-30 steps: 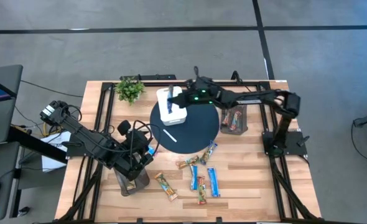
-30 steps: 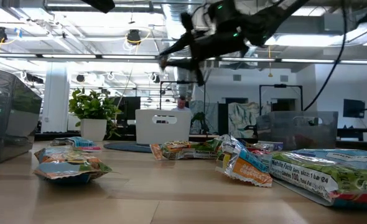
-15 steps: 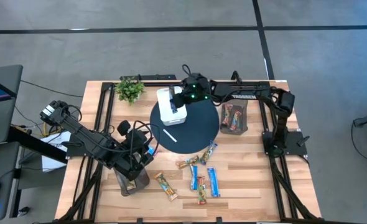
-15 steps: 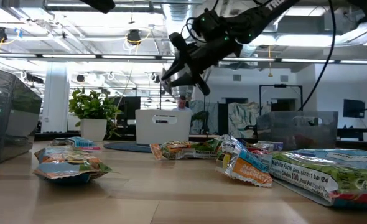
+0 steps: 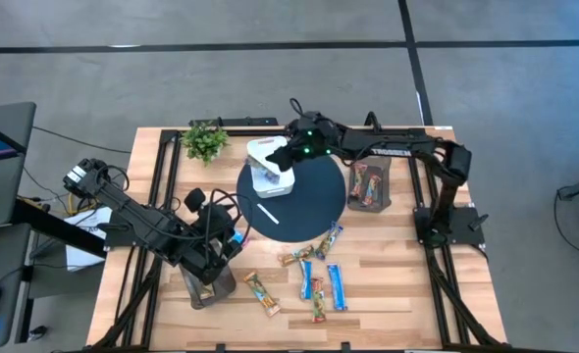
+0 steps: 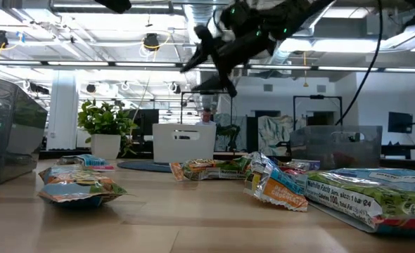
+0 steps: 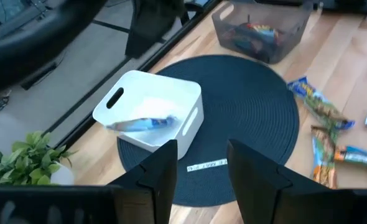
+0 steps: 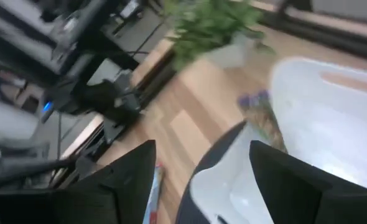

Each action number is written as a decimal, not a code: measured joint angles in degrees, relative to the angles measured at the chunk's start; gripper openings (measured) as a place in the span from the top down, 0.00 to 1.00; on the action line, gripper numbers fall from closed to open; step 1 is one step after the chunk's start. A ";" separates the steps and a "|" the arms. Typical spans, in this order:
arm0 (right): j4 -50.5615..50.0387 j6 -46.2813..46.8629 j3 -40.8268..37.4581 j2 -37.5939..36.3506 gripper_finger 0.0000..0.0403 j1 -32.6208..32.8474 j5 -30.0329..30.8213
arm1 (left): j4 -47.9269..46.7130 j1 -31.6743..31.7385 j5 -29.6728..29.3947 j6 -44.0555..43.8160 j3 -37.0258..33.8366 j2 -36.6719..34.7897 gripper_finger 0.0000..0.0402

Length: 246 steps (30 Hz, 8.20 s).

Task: Pick and place Granola Bars by type
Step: Move red granola bar to the center of the table, then put the top yellow granola bar into the bottom black bin

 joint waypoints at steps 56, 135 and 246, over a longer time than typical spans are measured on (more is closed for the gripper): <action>-33.63 -16.20 -4.95 -13.93 0.37 33.36 16.46 | 12.90 7.88 26.39 32.96 -0.46 -0.03 0.66; -32.29 36.88 -6.14 -6.43 0.37 49.05 28.34 | 23.54 36.74 64.91 88.03 -20.91 13.14 0.81; -48.15 19.96 -6.12 -7.42 0.37 49.07 27.19 | 53.18 23.84 55.37 52.97 -10.62 25.31 0.87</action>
